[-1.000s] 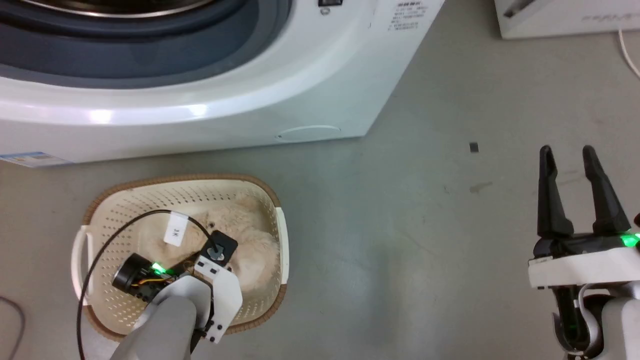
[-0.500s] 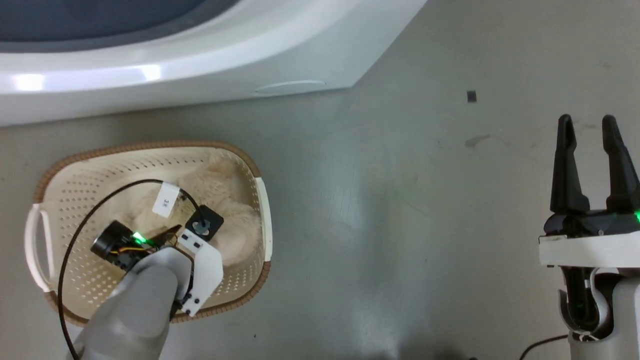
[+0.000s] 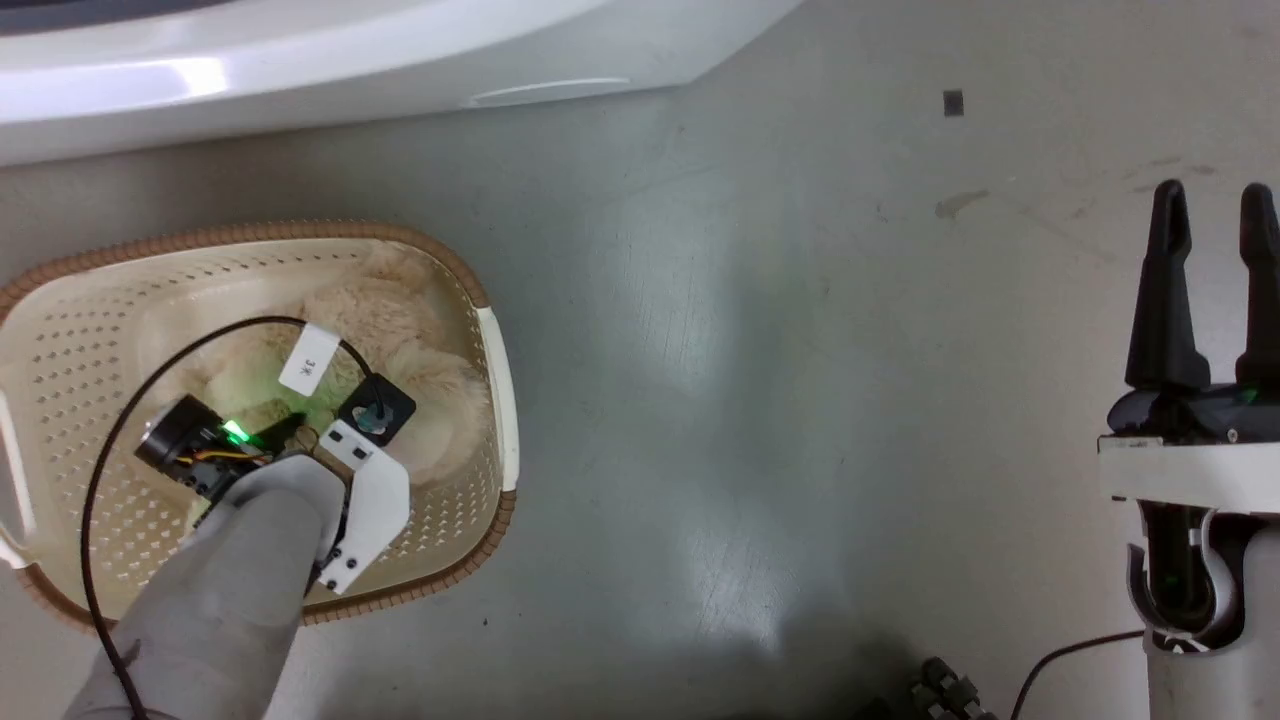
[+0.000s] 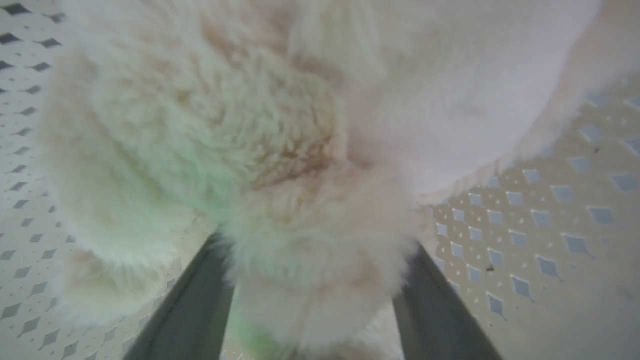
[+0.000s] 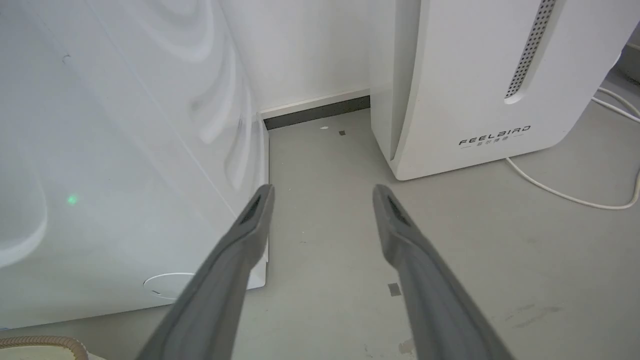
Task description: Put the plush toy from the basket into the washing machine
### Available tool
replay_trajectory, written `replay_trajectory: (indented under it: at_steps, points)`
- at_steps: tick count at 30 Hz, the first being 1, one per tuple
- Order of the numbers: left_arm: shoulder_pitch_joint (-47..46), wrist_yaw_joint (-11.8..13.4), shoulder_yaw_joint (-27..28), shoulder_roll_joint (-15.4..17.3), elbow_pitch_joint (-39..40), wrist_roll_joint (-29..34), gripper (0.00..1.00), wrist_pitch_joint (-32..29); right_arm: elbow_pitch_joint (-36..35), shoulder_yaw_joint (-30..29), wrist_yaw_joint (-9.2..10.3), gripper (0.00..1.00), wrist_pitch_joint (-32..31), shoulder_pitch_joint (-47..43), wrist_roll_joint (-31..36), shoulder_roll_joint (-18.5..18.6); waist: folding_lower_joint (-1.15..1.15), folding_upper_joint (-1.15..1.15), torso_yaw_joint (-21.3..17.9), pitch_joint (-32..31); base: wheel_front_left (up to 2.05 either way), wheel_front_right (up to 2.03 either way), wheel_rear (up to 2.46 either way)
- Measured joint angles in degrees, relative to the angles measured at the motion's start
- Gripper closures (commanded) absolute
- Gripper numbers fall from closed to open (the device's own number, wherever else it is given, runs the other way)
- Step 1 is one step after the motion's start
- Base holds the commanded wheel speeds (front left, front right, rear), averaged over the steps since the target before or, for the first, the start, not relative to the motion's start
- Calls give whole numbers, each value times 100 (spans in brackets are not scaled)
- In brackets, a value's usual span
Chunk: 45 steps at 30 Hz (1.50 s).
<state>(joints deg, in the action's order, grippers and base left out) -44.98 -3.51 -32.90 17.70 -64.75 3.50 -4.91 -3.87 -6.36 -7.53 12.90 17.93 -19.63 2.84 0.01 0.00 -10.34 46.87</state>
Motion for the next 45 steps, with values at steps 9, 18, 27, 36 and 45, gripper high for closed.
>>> replay_trajectory:
  at_steps: [9, 18, 27, 36, 45]
  points:
    - [-328, -21, -290, 88, -472, -70, 100, 142, 43, -26, 0, 0, 111, 174, -134, 0, 0, 0, -81, 272, 0, 0, 0]
    - [-447, -73, -358, 87, -845, -387, 100, 246, 201, -54, 0, 0, 183, 265, -213, 1, 0, 0, -92, 170, 0, 0, 0]
    - [-69, -178, -261, -85, -918, -747, 100, 543, 510, -81, 0, 0, 183, 97, -133, 0, 0, 0, 94, -561, 0, 0, 0]
    - [307, -332, -25, -345, -926, -1279, 100, 922, 811, -223, 0, 0, 183, -417, 70, 0, -1, 0, 397, -1515, 0, 0, 0]
    - [427, -374, -163, -803, -925, -1482, 100, 1497, 985, -334, 0, 0, 183, -972, 203, 0, -1, 0, 810, -2502, 0, 0, 0]
